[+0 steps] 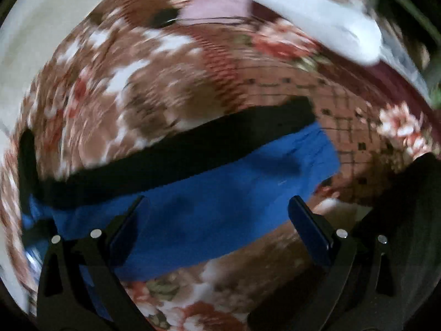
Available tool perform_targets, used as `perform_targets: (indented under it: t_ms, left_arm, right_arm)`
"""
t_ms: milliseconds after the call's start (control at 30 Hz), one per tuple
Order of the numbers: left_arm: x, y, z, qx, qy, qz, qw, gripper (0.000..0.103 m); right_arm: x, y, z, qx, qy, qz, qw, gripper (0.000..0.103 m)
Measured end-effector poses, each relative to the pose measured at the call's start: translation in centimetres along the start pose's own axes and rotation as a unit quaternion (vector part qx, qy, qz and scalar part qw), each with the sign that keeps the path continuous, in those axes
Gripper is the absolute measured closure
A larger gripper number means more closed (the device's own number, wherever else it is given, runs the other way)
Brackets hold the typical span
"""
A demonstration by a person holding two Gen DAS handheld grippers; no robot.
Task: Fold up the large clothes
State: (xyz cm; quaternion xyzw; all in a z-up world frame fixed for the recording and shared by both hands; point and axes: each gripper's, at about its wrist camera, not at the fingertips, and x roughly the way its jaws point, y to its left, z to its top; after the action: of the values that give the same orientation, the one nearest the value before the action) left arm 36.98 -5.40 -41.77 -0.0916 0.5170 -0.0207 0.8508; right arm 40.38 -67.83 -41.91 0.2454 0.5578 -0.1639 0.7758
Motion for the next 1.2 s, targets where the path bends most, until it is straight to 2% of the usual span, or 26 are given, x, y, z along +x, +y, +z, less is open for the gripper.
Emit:
perform_targets:
  t_ms: [133,333,400,467,533,600,667,733,800,900,933,1033,1100,1200]
  left_arm:
    - [1.3,-2.9,-1.1,0.012,0.015,0.01,0.9998,0.006]
    - [1.9,-6.6,-1.4,0.026,0.013,0.005,0.9996,0.006]
    - [2.7,-8.3,-1.3,0.043,0.015,0.005,0.999,0.006]
    - [3.2,-9.6,-1.2,0.056,0.015,0.004,0.9983,0.006]
    - [3.8,-11.4,-1.0,0.077,0.012,-0.008,0.9969,0.006]
    - [4.4,-13.3,-0.9,0.106,0.011,-0.031,0.9938,0.006]
    - [5.0,-14.9,-1.1,0.133,0.016,-0.039,0.9902,0.006]
    - [5.9,-17.0,-1.5,0.164,0.033,-0.055,0.9844,0.006]
    - [6.6,-19.0,-2.1,0.197,0.033,-0.059,0.9781,0.006]
    - [7.8,-21.2,-3.1,0.238,0.036,-0.077,0.9675,0.006]
    - [8.2,-21.8,-3.4,0.248,0.036,-0.088,0.9642,0.006]
    - [9.5,-23.8,-4.7,0.298,0.028,-0.096,0.9492,0.006]
    - [11.0,-24.8,-5.9,0.331,0.031,-0.076,0.9401,0.006]
    - [12.8,-25.7,-7.3,0.355,0.034,-0.06,0.9322,0.006]
  right_arm:
    - [1.7,-4.2,1.7,0.065,0.025,0.065,0.995,0.005]
    - [5.0,-8.8,1.9,0.146,0.063,0.078,0.984,0.005]
    - [6.0,-10.3,1.8,0.167,0.076,0.073,0.98,0.005]
    - [6.7,-11.2,1.8,0.175,0.078,0.086,0.978,0.005]
    - [7.5,-11.6,2.0,0.171,0.083,0.1,0.977,0.005]
    - [8.2,-12.3,2.2,0.185,0.088,0.113,0.972,0.004]
    - [8.6,-12.9,2.3,0.204,0.088,0.128,0.967,0.004]
    - [9.0,-12.9,2.6,0.201,0.095,0.12,0.968,0.004]
    - [9.0,-12.5,2.8,0.182,0.093,0.105,0.973,0.009]
    - [8.9,-12.7,2.6,0.177,0.093,0.076,0.977,0.032]
    - [8.7,-13.0,2.6,0.179,0.094,0.069,0.977,0.044]
    - [7.9,-13.8,2.5,0.18,0.086,0.095,0.975,0.069]
    - [6.8,-13.6,2.8,0.168,0.067,0.11,0.977,0.072]
    - [4.4,-12.6,3.4,0.144,0.035,0.117,0.982,0.077]
